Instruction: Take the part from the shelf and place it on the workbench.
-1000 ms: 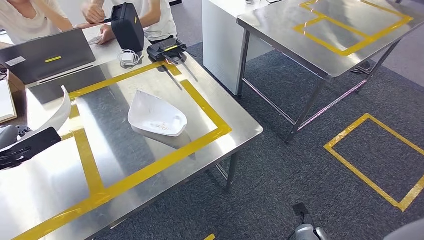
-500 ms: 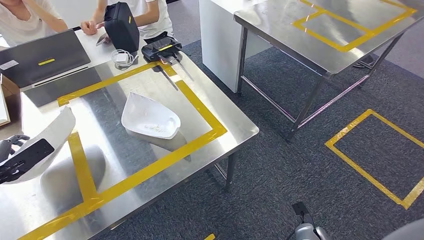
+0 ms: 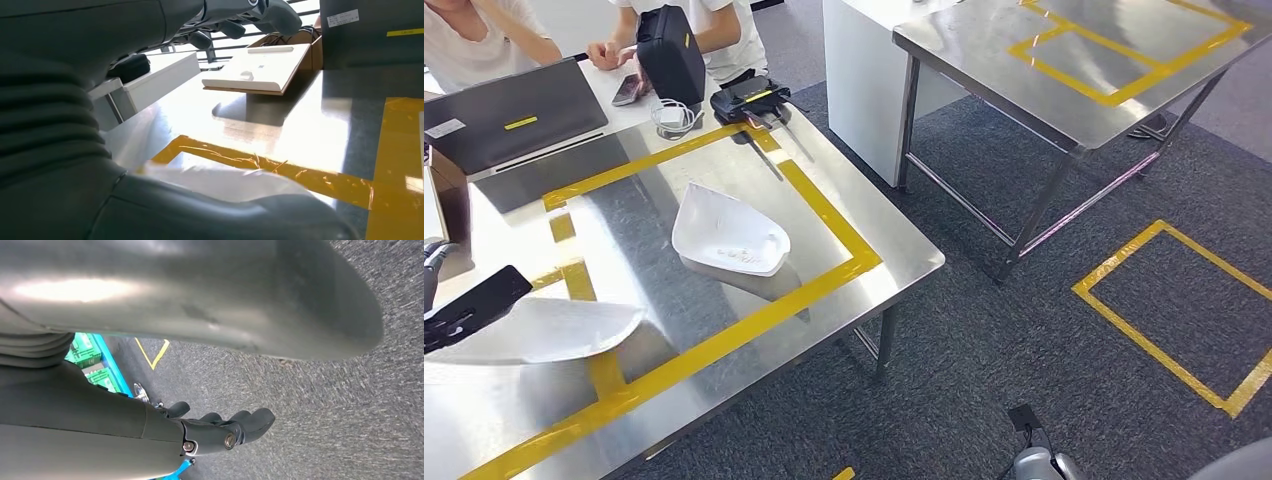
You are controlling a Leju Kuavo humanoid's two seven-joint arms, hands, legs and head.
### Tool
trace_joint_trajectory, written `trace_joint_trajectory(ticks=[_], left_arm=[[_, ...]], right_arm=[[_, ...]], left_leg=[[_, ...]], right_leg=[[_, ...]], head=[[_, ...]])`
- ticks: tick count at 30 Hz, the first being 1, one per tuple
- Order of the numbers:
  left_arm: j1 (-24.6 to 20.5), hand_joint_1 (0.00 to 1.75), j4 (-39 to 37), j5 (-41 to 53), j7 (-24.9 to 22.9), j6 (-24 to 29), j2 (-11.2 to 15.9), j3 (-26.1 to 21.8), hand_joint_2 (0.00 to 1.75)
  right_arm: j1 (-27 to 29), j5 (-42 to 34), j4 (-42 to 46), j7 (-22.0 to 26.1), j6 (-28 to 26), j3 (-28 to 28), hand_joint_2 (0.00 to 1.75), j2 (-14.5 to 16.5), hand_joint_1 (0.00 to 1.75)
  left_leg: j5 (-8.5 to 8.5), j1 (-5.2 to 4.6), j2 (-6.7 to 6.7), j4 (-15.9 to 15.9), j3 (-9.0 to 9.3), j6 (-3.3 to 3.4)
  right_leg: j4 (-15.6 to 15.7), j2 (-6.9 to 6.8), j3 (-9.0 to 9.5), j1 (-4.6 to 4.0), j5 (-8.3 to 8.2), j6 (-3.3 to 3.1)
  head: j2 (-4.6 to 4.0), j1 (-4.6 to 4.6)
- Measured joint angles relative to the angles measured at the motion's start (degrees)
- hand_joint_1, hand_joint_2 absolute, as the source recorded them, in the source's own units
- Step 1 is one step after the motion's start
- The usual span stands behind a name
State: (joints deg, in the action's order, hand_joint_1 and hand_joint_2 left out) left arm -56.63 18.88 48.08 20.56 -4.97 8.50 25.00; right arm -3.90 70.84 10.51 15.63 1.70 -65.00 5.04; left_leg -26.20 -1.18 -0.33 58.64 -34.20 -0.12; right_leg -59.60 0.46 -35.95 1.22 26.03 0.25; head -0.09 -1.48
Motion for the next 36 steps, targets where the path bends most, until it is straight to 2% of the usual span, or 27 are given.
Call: trace_joint_trajectory(ticks=[3,5,6,8,9,10,11,14,15,18,19,20,21,23,24,25,26,27,28,30,31,33,34,35,36], left_arm=[[-0.33,0.0,0.23,0.35,-0.22,0.09,-0.12,0.0,1.75],[-0.81,0.0,0.51,0.86,-0.42,0.25,-0.45,0.0,1.75],[-1.09,0.0,0.61,1.18,-0.57,0.3,-0.69,0.0,1.75],[-1.49,0.0,0.62,1.79,-0.89,0.27,-1.13,0.0,1.75],[-1.5,0.0,0.61,2.03,-1.05,0.19,-1.37,0.0,1.75],[-1.47,0.0,0.6,2.21,-1.17,0.1,-1.61,0.0,1.75],[-1.46,0.0,0.6,2.39,-1.27,0.02,-1.84,0.0,1.75],[-1.62,0.0,0.7,2.97,-1.47,-0.02,-2.43,0.01,1.75],[-1.75,0.0,0.8,3.2,-1.55,-0.03,-2.66,0.01,1.75],[-2.29,0.0,1.01,3.79,-1.93,-0.17,-3.38,0.04,1.75],[-2.41,0.0,0.99,3.87,-2.04,-0.25,-3.54,0.05,1.75],[-2.48,0.0,0.99,3.89,-2.09,-0.3,-3.64,0.07,1.75],[-2.55,0.0,0.98,3.91,-2.13,-0.34,-3.68,0.08,1.75],[-2.66,0.0,0.95,3.96,-2.19,-0.38,-3.75,0.09,1.75],[-2.68,0.0,0.91,3.99,-2.16,-0.38,-3.8,0.09,1.75],[-2.67,0.0,0.87,4.01,-2.05,-0.39,-3.87,0.09,1.75],[-2.67,0.0,0.85,3.98,-1.8,-0.39,-3.92,0.09,1.75],[-2.7,0.0,0.89,3.91,-1.46,-0.4,-3.98,0.09,1.75],[-2.81,0.0,0.98,3.82,-1.09,-0.4,-4.03,0.09,1.75],[-3.23,0.0,1.32,3.68,-0.49,-0.4,-4.22,0.1,1.75],[-3.54,0.0,1.45,3.7,-0.32,-0.4,-4.36,0.1,1.75],[-4.06,0.0,1.61,3.86,-0.18,-0.39,-4.69,0.11,1.75],[-4.22,0.0,1.64,3.95,-0.15,-0.39,-4.92,0.11,1.75],[-4.35,0.0,1.67,4.03,-0.14,-0.4,-5.16,0.11,1.75],[-4.44,0.0,1.69,4.1,-0.14,-0.4,-5.42,0.11,1.75]], right_arm=[[-0.01,0.13,-0.01,0.0,0.03,0.0,0.0,0.14,0.0],[-0.04,0.29,0.0,-0.01,0.08,0.01,0.0,0.2,0.0],[-0.05,0.38,0.01,-0.02,0.09,0.01,0.0,0.2,0.0],[-0.05,0.51,0.01,-0.02,0.09,0.01,0.0,0.14,0.0],[-0.03,0.57,0.01,-0.02,0.09,0.0,0.0,0.11,0.0],[-0.04,0.59,0.01,-0.02,0.09,0.01,0.0,0.09,0.0],[-0.06,0.6,0.01,-0.02,0.08,0.01,0.0,0.09,0.0],[-0.23,0.4,-0.02,-0.02,0.0,0.0,0.0,0.25,0.0],[-0.25,0.27,-0.03,-0.03,-0.05,0.0,0.0,0.37,0.0],[-0.29,-0.09,-0.06,-0.04,-0.2,0.0,0.0,0.63,0.0],[-0.33,-0.15,-0.06,-0.04,-0.23,0.0,0.0,0.68,0.0],[-0.37,-0.18,-0.06,-0.03,-0.24,0.0,0.0,0.73,0.0],[-0.36,-0.19,-0.06,-0.03,-0.25,0.0,0.0,0.75,0.0],[-0.28,-0.2,-0.06,-0.03,-0.26,0.0,0.0,0.75,0.0],[-0.24,-0.2,-0.06,-0.03,-0.26,0.0,0.0,0.75,0.0],[-0.23,-0.2,-0.06,-0.01,-0.26,0.0,0.0,0.75,0.0],[-0.24,-0.2,-0.06,0.03,-0.25,0.0,0.0,0.76,0.0],[-0.24,-0.19,-0.06,0.08,-0.23,0.0,0.0,0.77,0.0],[-0.26,-0.19,-0.06,0.12,-0.21,0.0,0.0,0.78,0.0],[-0.3,-0.18,-0.05,0.22,-0.14,0.0,0.0,1.02,0.0],[-0.32,-0.19,-0.04,0.27,-0.12,0.0,0.0,1.1,0.0],[-0.33,-0.26,-0.02,0.44,-0.12,0.0,0.0,1.17,0.0],[-0.33,-0.3,-0.02,0.51,-0.13,0.0,0.0,1.2,0.0],[-0.33,-0.33,-0.02,0.58,-0.14,0.0,0.0,1.24,0.0],[-0.32,-0.35,-0.02,0.63,-0.16,0.0,0.0,1.25,0.0]], left_leg=[[0.47,-0.01,-0.01,-0.71,0.44,1.02],[1.53,0.44,0.21,-2.6,1.41,1.59],[1.97,0.72,0.33,-3.35,1.76,1.7],[2.17,0.81,0.47,-3.47,1.69,1.76],[2.13,0.88,0.49,-3.25,1.49,1.68],[2.06,1.0,0.5,-2.92,1.23,1.53],[1.94,1.18,0.49,-2.45,0.91,1.27],[1.08,1.74,0.47,-0.1,-0.35,-0.19],[0.79,1.74,0.43,0.59,-0.75,-0.71],[0.72,1.6,0.31,1.09,-1.34,-1.68],[0.49,1.65,0.31,1.3,-1.51,-1.91],[-0.39,1.71,0.33,2.28,-1.95,-2.13],[-2.0,1.75,0.34,4.34,-2.79,-2.31],[-6.45,1.74,0.35,11.4,-5.36,-2.47],[-8.12,1.73,0.35,14.76,-6.49,-2.4],[-8.88,1.69,0.35,16.67,-6.89,-2.19],[-8.59,1.58,0.34,16.38,-6.2,-1.82],[-7.46,1.38,0.32,13.92,-4.41,-1.29],[-6.03,1.06,0.3,10.01,-1.86,-0.58],[-4.27,0.3,0.45,3.23,2.12,0.62],[-3.95,-0.03,0.52,1.55,2.91,0.97],[-3.27,-0.38,0.58,0.61,2.81,1.17],[-2.63,-0.25,0.65,0.1,2.88,1.24],[-1.85,-0.08,0.68,-0.52,2.91,1.44],[-1.02,0.12,0.74,-1.11,2.8,1.63]], right_leg=[[0.77,0.0,0.45,0.24,-0.46,0.71],[-0.18,-0.04,0.24,-0.09,0.47,0.98],[-2.25,-0.06,-0.59,-0.18,1.84,1.07],[-9.24,-0.12,-3.68,-0.06,5.45,1.4],[-12.25,-0.15,-5.05,0.09,6.57,1.63],[-13.7,-0.19,-5.69,0.27,6.79,1.86],[-12.74,-0.22,-5.17,0.48,5.89,2.12],[-3.36,-0.27,-0.26,0.98,1.9,2.83],[-1.77,-0.19,0.46,0.97,1.47,2.48],[-1.9,-0.06,-0.06,0.79,1.3,0.54],[-1.92,-0.09,-0.21,0.83,1.11,0.1],[-1.87,-0.09,-0.39,0.89,0.87,-0.31],[-1.82,-0.08,-0.61,0.94,0.62,-0.67],[-1.81,-0.04,-1.19,0.79,0.18,-1.09],[-1.81,-0.04,-1.5,0.64,-0.04,-1.2],[-1.81,-0.04,-1.81,0.47,-0.29,-1.26],[-1.81,-0.05,-2.09,0.28,-0.55,-1.3],[-1.81,-0.05,-2.33,0.08,-0.82,-1.31],[-1.81,-0.06,-2.49,-0.05,-1.08,-1.3],[-1.68,-0.15,-2.7,-0.15,-1.64,-0.97],[-1.54,-0.22,-2.73,-0.01,-1.92,-0.66],[-0.92,-0.34,-2.65,0.22,-2.63,0.21],[-0.75,-0.33,-2.65,0.28,-2.78,0.56],[-1.08,-0.31,-2.88,0.21,-2.22,0.85],[-2.42,-0.27,-3.45,0.12,-0.76,1.08]], head=[[0.0,0.02],[0.0,-0.03],[0.0,-0.14],[0.0,-0.3],[0.0,-0.35],[0.0,-0.37],[0.0,-0.38],[-0.01,-0.49],[-0.01,-0.57],[-0.01,-0.55],[0.0,-0.48],[0.0,-0.44],[0.0,-0.4],[0.0,-0.36],[-0.01,-0.36],[-0.01,-0.36],[-0.01,-0.37],[-0.01,-0.37],[-0.01,-0.38],[-0.01,-0.45],[-0.01,-0.5],[0.0,-0.43],[0.0,-0.38],[0.0,-0.38],[0.0,-0.45]])
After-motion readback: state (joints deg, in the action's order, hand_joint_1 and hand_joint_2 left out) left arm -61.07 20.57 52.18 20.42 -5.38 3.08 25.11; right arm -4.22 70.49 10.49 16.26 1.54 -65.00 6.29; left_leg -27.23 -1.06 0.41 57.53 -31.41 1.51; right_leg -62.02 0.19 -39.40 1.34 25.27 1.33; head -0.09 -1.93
